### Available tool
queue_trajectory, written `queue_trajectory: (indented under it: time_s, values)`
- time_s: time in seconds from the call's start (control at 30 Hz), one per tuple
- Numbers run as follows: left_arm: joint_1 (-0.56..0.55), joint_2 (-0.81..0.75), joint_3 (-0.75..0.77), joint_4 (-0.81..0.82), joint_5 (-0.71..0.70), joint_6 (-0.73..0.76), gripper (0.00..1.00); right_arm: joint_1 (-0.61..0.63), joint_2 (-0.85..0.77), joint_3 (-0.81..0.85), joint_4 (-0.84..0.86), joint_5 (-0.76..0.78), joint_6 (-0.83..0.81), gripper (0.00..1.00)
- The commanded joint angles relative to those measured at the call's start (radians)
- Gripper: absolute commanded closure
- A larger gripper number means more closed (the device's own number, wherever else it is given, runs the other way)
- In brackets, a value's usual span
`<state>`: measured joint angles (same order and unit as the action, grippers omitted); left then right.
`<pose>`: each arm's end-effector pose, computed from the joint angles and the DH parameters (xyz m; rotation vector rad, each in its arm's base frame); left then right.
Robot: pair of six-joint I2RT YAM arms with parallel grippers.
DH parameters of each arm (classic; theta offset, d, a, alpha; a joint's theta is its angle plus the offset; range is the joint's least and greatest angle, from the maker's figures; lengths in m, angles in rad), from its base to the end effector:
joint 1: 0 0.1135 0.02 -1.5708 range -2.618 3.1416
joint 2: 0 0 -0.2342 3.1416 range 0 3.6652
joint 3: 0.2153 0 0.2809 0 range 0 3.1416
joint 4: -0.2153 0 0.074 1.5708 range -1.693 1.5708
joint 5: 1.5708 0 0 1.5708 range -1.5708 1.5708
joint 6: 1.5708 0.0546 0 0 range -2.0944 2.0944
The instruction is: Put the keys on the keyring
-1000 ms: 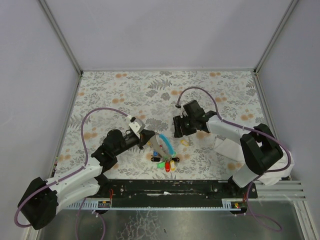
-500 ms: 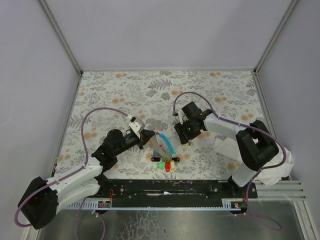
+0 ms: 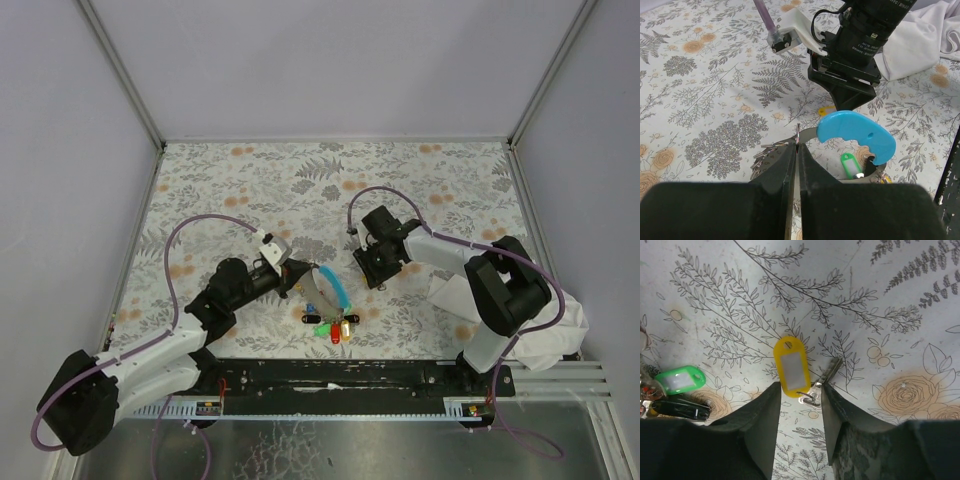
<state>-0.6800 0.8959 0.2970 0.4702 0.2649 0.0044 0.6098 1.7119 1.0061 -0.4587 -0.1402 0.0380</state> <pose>0.1930 -0.1745 0.1750 0.7745 1.5681 -0.7243 0.2836 0.2075 0.0954 -0.8219 2.6535 0.3670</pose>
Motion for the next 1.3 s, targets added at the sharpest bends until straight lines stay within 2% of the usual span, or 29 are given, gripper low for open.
queue_trajectory:
  time_s: [0.0,0.13,0.43,0.63,0.67,0.77,0.8,0.93,1.03,1.27]
  values:
    - [-0.004,0.018,0.012,0.057,0.025,-0.006,1.00,0.002,-0.010,-0.020,-0.007,0.053,0.039,0.58]
    - [-0.004,0.035,0.013,0.064,0.030,-0.009,1.00,0.002,-0.042,-0.048,0.042,0.071,0.099,0.68]
    - [-0.005,0.055,0.014,0.071,0.032,-0.010,1.00,-0.004,-0.068,-0.076,0.171,0.242,0.340,0.68]
    - [-0.004,0.039,0.011,0.069,0.028,-0.010,1.00,-0.040,-0.068,-0.061,0.294,0.234,0.435,0.69]
    - [-0.004,0.034,0.009,0.068,0.026,-0.010,1.00,-0.042,-0.075,-0.058,0.301,0.222,0.432,0.67]
    - [-0.004,0.021,0.003,0.072,0.024,-0.008,1.00,-0.042,-0.124,-0.063,0.301,0.167,0.384,0.50]
    - [-0.004,0.017,0.000,0.073,0.024,-0.009,1.00,-0.043,-0.146,-0.068,0.287,0.162,0.362,0.48]
    - [-0.004,0.010,0.001,0.071,0.028,-0.009,1.00,-0.061,-0.212,-0.091,0.200,0.103,0.269,0.48]
    - [-0.004,0.011,0.001,0.073,0.030,-0.010,1.00,-0.063,-0.242,-0.113,0.162,0.067,0.233,0.52]
    - [-0.004,0.005,0.001,0.071,0.036,-0.009,1.00,-0.076,-0.206,-0.134,0.111,0.083,0.187,0.56]
